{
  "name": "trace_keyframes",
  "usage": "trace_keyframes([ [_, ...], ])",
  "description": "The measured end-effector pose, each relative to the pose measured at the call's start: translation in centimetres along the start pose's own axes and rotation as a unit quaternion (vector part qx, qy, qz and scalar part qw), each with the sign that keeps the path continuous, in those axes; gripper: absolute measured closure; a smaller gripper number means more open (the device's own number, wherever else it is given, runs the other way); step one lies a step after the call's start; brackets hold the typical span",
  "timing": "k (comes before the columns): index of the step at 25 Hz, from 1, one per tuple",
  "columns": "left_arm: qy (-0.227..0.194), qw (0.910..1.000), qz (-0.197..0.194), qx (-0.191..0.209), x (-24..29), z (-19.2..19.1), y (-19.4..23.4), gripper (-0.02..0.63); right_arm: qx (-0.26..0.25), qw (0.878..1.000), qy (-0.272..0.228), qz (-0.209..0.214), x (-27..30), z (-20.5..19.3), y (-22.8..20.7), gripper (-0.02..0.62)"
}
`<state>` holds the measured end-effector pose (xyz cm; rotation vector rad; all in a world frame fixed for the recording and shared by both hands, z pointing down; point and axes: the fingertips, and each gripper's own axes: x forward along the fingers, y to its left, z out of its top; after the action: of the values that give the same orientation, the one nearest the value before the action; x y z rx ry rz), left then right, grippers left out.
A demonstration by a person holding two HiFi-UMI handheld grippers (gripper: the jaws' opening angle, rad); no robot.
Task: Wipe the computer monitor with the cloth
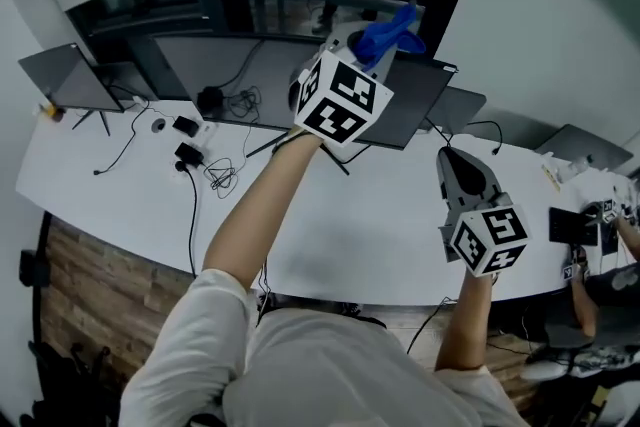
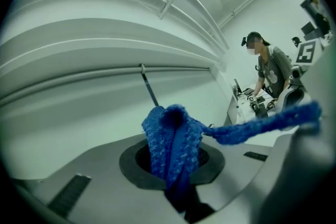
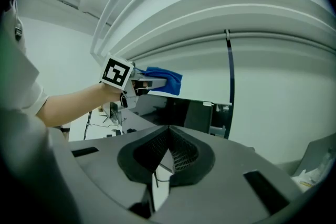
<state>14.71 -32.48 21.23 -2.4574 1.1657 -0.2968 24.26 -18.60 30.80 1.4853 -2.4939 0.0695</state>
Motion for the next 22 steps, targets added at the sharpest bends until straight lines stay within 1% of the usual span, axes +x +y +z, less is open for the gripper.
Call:
trace_keyframes([
  [3,0.016,0.9989,0.043,-0.013,-4.6,-2.8,5.8,0.540,0.006,1.000,-0.015,0.027,2.9,1.9,3.3,0.581],
  [6,0.033,0.9948,0.093,-0.023,-9.6,-5.4,11.7,0.540,0.010,0.998,-0.026,0.055,5.7,3.3,7.0,0.581],
  [9,0.044,0.9881,0.144,-0.031,-14.6,-7.7,18.2,0.540,0.009,0.996,-0.033,0.082,8.7,4.7,11.3,0.581],
  [12,0.057,0.9799,0.186,-0.043,-19.2,-10.5,24.3,0.540,-0.001,0.994,-0.032,0.105,11.2,5.8,15.6,0.581],
  [16,0.075,0.9721,0.214,-0.059,-23.5,-14.7,30.2,0.540,-0.004,0.993,-0.038,0.112,13.9,7.1,19.5,0.581],
  [22,0.092,0.9682,0.222,-0.069,-26.0,-20.8,35.2,0.540,0.019,0.993,-0.050,0.101,17.3,7.7,23.7,0.581],
])
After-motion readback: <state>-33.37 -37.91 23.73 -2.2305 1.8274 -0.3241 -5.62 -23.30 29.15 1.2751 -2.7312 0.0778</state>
